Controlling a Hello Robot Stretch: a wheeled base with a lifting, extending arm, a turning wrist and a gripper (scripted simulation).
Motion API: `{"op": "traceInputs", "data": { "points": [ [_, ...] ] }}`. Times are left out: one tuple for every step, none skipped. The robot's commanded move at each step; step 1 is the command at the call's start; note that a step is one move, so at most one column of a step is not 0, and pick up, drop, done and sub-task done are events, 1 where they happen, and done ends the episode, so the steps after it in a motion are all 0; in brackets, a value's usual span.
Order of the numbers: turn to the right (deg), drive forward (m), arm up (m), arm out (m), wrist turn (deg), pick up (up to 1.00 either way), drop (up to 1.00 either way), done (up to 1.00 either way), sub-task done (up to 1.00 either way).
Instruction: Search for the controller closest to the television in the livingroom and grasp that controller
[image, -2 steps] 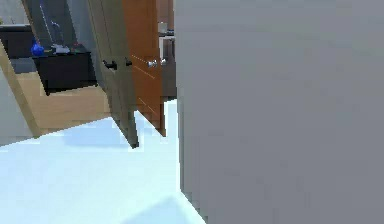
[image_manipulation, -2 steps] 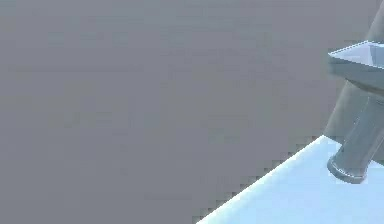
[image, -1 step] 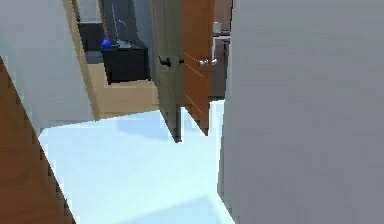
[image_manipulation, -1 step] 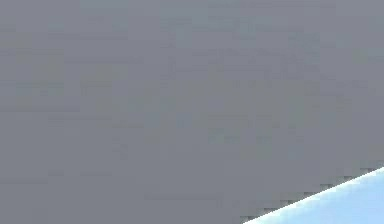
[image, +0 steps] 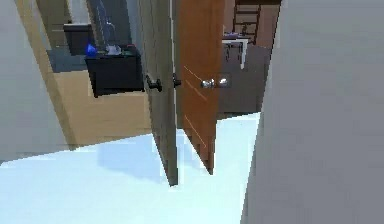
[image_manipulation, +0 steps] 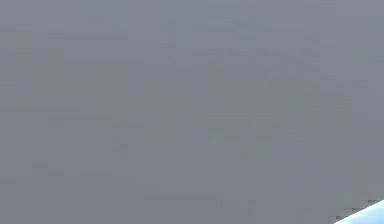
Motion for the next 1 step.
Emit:
{"op": "traceInputs", "data": {
  "points": [
    [-30.0,0.0,0.0,0.0,0.0,0.0,0.0,0.0,0.0]
  ]
}}
